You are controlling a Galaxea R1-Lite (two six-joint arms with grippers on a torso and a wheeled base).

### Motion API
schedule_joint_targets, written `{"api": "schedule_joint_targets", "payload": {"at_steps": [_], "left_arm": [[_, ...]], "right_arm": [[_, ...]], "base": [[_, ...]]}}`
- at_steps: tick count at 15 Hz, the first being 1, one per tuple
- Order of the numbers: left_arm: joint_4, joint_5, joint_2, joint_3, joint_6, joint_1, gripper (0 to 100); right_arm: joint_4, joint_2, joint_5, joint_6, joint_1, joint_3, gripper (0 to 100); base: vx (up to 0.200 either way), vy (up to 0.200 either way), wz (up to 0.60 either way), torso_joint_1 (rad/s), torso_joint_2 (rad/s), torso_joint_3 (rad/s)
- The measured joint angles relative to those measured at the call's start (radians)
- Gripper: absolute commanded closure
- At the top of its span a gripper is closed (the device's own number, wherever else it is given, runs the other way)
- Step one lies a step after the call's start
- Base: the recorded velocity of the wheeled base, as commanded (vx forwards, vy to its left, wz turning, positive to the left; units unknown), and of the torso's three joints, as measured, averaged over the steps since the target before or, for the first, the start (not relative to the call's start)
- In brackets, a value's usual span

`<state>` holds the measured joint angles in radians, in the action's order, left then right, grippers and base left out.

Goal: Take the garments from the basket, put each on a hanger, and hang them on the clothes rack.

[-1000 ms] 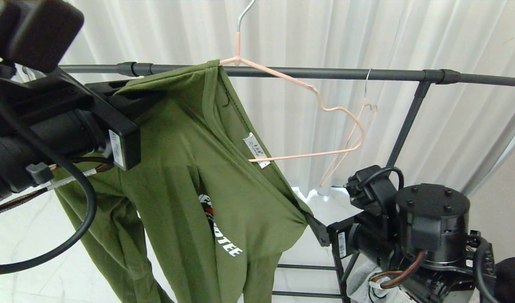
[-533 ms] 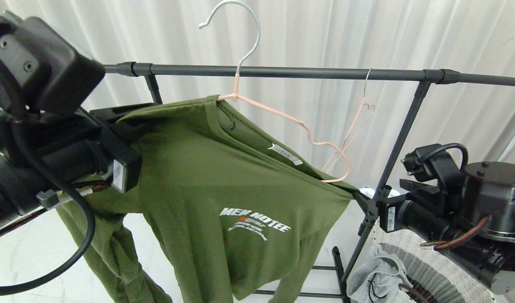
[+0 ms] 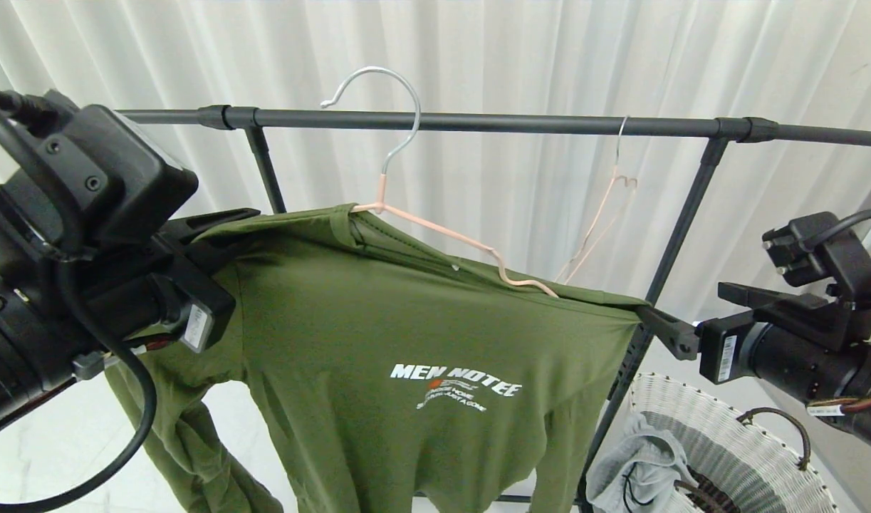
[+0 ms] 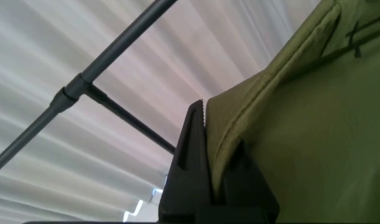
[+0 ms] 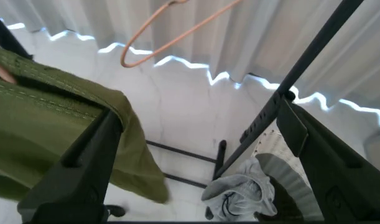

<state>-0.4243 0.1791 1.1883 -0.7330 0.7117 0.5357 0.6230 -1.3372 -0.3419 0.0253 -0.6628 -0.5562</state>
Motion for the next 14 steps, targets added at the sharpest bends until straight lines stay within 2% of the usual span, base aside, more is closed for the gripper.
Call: {"api": "schedule_joint_targets", "payload": {"at_steps": [3,6,11,12,14], "left_arm": [[0.000,0.004,0.002,0.005,0.001,-0.004,100],[-0.002,0.016,0.004,0.004,-0.012,-0.013,100],[-0.100,0.006,0.003,0.038,-0.073,-0.007,100],[-0.102,0.004,0.003,0.040,-0.078,-0.004,100],[-0.117,0.003,0.003,0.042,-0.137,0.030,100]], "right_arm": [[-0.027,0.027,0.004,-0.001,-0.001,-0.049,0],[-0.097,0.061,0.064,-0.001,-0.029,-0.101,0],[-0.393,0.173,0.341,-0.010,-0.094,-0.220,0],[-0.410,0.183,0.358,-0.017,-0.096,-0.239,0],[-0.478,0.190,0.421,-0.103,-0.096,-0.279,0]], "base": [[0.000,0.000,0.00,0.000,0.00,0.000],[0.000,0.000,0.00,0.000,0.00,0.000],[0.000,0.000,0.00,0.000,0.00,0.000],[0.000,0.000,0.00,0.000,0.00,0.000],[0.000,0.000,0.00,0.000,0.00,0.000]]}}
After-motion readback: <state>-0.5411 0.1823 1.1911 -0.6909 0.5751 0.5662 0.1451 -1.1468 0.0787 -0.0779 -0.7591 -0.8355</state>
